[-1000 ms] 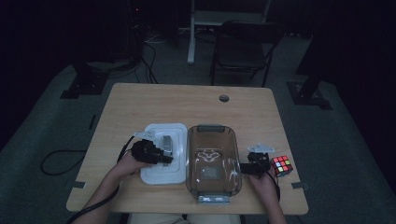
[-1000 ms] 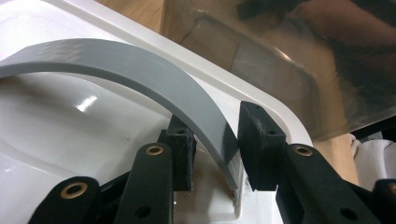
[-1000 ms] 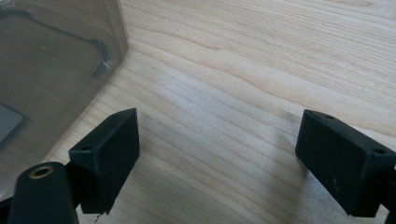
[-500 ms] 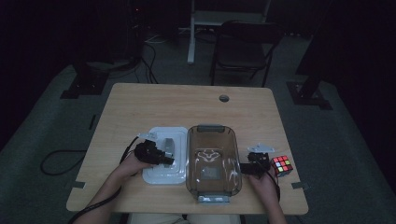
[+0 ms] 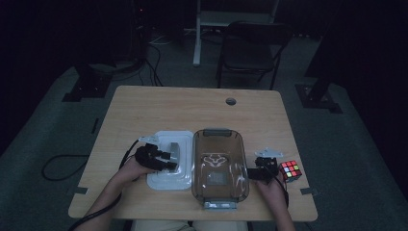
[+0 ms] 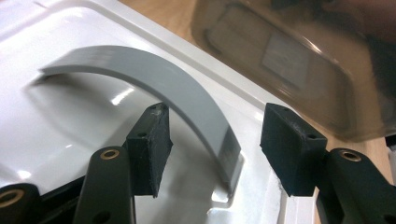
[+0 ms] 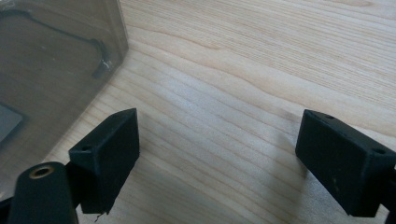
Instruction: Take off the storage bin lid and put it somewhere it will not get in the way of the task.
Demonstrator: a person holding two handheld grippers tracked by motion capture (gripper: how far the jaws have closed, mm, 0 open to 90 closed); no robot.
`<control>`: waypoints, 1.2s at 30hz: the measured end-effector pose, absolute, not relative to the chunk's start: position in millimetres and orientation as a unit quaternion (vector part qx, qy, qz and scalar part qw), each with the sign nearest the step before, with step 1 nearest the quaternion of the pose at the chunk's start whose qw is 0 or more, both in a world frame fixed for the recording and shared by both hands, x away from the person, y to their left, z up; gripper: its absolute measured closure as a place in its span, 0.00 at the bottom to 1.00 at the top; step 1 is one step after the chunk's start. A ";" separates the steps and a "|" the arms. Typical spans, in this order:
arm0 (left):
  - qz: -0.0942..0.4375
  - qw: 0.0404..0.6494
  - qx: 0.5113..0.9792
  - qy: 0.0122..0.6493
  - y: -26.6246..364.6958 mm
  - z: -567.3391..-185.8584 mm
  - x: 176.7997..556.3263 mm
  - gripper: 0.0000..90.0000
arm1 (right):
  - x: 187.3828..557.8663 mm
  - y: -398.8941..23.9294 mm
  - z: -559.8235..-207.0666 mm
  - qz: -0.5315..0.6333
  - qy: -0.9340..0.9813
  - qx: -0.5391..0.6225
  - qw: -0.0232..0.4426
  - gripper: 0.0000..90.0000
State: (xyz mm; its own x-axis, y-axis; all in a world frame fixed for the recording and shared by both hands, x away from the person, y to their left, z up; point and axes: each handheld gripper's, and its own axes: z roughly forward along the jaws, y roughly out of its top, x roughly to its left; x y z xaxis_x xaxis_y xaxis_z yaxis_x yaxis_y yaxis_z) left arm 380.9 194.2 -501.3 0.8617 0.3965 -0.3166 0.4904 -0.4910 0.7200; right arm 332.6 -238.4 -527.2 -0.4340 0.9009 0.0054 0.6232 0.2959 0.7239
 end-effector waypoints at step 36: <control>0.146 0.380 0.792 0.456 274.0 -497.5 350.0 0.01 | 332.6 -238.4 -527.2 0.335 0.778 0.490 0.207 0.15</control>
State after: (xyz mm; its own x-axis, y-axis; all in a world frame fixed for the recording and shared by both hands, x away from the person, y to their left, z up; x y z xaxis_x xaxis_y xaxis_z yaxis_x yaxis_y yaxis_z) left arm 350.0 274.0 -497.5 0.5426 0.8319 -0.1161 0.6104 -0.2955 0.7349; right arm 332.6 -238.4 -527.2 -0.4340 0.9009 0.0055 0.6234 0.2959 0.7237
